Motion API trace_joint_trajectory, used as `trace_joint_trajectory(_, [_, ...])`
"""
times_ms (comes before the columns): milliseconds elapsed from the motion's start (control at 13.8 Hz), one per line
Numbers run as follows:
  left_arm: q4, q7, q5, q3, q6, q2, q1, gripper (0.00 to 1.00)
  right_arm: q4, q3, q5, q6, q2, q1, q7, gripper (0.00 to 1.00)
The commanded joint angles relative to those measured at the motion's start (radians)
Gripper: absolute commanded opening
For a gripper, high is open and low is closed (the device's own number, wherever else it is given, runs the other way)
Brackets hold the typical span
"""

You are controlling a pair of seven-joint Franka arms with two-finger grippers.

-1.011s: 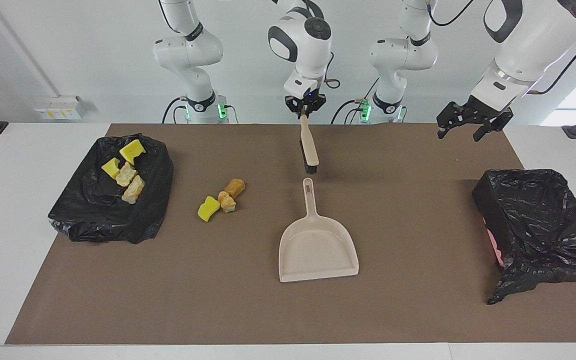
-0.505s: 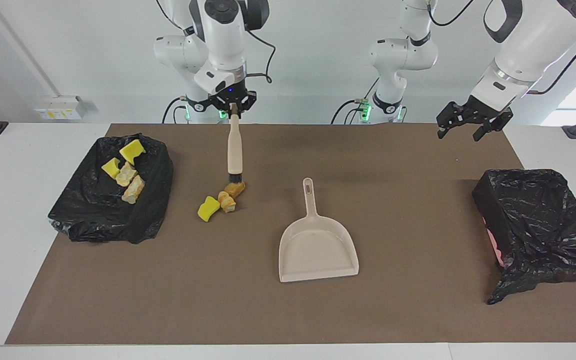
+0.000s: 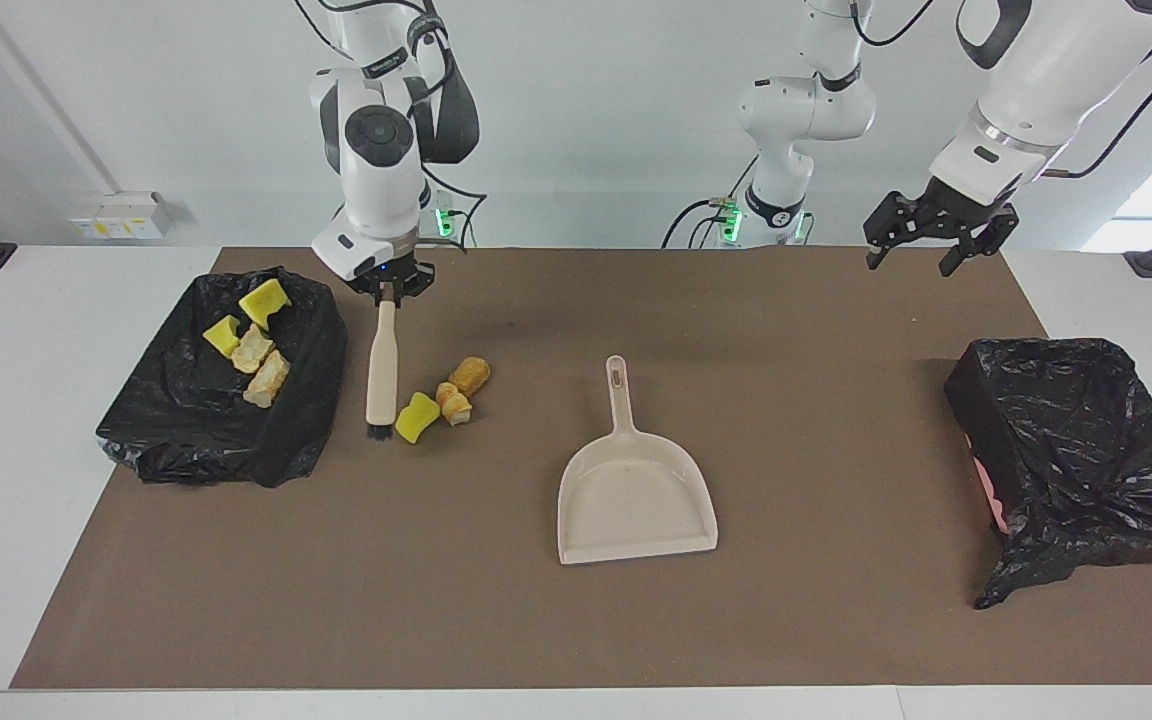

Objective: Sweep and dump trash in bin
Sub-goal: 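Grasp the wooden brush handle with the right gripper, then grasp the dustpan with the left gripper while the right gripper lifts the brush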

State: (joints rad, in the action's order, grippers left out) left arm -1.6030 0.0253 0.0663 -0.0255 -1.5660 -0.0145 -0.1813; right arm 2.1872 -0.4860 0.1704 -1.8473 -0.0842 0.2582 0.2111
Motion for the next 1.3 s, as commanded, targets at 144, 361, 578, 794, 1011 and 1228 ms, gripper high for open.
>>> trace_joint_trajectory(144, [0.002, -0.004, -0.011, -0.008, -0.086, 0.089, -0.116, 1.00, 0.111, -0.022, 0.012, -0.128, -0.008, 0.009, 0.024, 0.00])
trace_joint_trajectory(361, [0.002, -0.094, -0.010, -0.008, -0.164, 0.145, -0.206, 1.00, 0.128, -0.023, -0.014, -0.154, 0.030, -0.043, 0.112, 0.00])
trace_joint_trajectory(578, [0.002, -0.143, -0.014, -0.008, -0.216, 0.207, -0.286, 1.00, 0.121, -0.025, -0.052, -0.179, 0.034, -0.097, 0.137, 0.00])
trace_joint_trajectory(794, [0.005, -0.307, -0.016, -0.008, -0.333, 0.303, -0.360, 1.00, 0.109, -0.025, -0.052, -0.153, 0.032, -0.117, 0.143, 0.00])
trace_joint_trajectory(1011, [0.011, -0.427, -0.009, -0.008, -0.415, 0.381, -0.434, 1.00, 0.105, -0.023, -0.037, -0.148, 0.035, -0.117, 0.140, 0.00])
trace_joint_trajectory(1228, [0.009, -0.481, -0.017, -0.010, -0.451, 0.416, -0.477, 1.00, 0.105, -0.023, -0.037, -0.150, 0.035, -0.109, 0.134, 0.00])
